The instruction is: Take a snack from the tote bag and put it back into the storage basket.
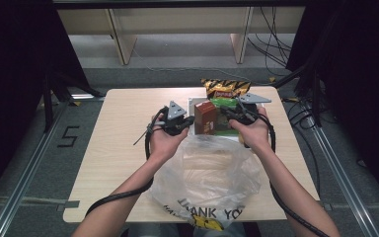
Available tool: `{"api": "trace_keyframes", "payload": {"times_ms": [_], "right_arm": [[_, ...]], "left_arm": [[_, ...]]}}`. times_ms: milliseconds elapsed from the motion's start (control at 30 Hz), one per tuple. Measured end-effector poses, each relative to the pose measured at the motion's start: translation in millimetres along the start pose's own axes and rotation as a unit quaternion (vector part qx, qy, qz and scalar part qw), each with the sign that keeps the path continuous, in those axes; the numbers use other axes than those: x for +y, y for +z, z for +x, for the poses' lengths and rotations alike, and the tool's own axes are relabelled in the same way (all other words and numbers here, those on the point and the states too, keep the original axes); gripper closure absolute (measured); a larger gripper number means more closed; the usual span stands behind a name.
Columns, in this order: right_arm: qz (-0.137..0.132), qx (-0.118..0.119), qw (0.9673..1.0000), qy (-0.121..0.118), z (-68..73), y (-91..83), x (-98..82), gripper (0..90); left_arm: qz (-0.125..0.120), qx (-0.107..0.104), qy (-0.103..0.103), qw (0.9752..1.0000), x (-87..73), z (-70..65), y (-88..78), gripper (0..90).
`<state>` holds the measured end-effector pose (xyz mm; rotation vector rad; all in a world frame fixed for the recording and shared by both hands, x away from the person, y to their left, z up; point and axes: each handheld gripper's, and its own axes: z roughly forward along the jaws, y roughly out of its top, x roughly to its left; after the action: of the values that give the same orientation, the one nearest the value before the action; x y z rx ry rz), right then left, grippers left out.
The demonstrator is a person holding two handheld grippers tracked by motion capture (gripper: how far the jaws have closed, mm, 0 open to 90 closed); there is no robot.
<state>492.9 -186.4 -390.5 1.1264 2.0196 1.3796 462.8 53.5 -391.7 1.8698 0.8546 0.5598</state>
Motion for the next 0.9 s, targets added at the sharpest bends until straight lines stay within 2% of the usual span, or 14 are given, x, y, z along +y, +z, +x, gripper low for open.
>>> {"api": "trace_keyframes", "payload": {"times_ms": [33, 67, 100, 167, 200, 267, 333, 533, 633, 667, 700, 833, 867, 900], "right_arm": [[0.009, 0.011, 0.9996, -0.023, -3.4, 0.2, -0.5, 90.0], [0.005, 0.012, 0.9997, -0.023, -2.7, 2.1, -0.2, 90.0], [0.008, 0.006, 0.9999, -0.003, -0.1, 2.6, 0.0, 90.0], [0.006, 0.005, 1.0, -0.002, 0.1, 4.9, -0.5, 90.0], [0.007, 0.009, 0.9999, -0.007, -0.4, 5.3, -0.6, 90.0], [0.007, 0.008, 0.9999, 0.002, 1.3, 6.5, -0.5, 90.0], [0.006, 0.013, 0.9998, -0.011, -0.5, 7.3, 0.1, 90.0], [0.008, 0.012, 0.9999, -0.005, 2.6, 7.9, 0.9, 90.0], [0.016, 0.021, 0.9994, -0.023, 2.0, 7.5, -0.7, 90.0], [0.021, 0.021, 0.9995, -0.014, 3.8, 7.1, -1.0, 90.0], [0.011, 0.012, 0.9995, -0.027, 2.7, 8.1, -1.5, 90.0], [0.008, 0.01, 0.9999, -0.007, 6.9, 8.4, -3.2, 90.0], [0.017, 0.014, 0.9997, -0.009, 7.3, 7.4, -3.0, 90.0], [0.008, 0.009, 0.9998, -0.017, 7.2, 7.6, -3.1, 90.0]], "left_arm": [[0.002, 0.002, -0.001, 1.0, 0.7, -0.7, 1.9, 89.8], [0.002, 0.003, -0.001, 1.0, 1.0, -0.9, 3.5, 89.9], [0.005, 0.006, -0.001, 1.0, 1.4, -1.2, 5.3, 89.9], [0.017, 0.008, 0.004, 0.9998, 2.0, -0.3, 7.9, 89.9], [0.019, 0.011, 0.003, 0.9997, 2.1, -0.1, 9.2, 89.9], [0.018, 0.017, -0.006, 0.9997, 2.1, -0.5, 12.2, 89.9], [0.027, 0.021, -0.001, 0.9994, 2.3, 1.1, 13.1, 89.9], [0.031, 0.02, -0.002, 0.9993, 4.2, 1.1, 17.0, 89.9], [0.03, 0.017, -0.001, 0.9994, 6.3, -0.7, 18.2, 89.9], [0.028, 0.018, 0.001, 0.9995, 6.8, -1.2, 18.7, 89.8], [0.031, 0.019, 0.001, 0.9993, 7.5, -1.5, 18.3, 89.9], [0.033, 0.024, 0.0, 0.9992, 8.3, -0.1, 19.3, 89.8], [0.029, 0.025, -0.002, 0.9993, 8.0, 0.6, 20.2, 89.9], [0.034, 0.027, -0.001, 0.9991, 8.6, 1.5, 19.8, 89.8]]}}
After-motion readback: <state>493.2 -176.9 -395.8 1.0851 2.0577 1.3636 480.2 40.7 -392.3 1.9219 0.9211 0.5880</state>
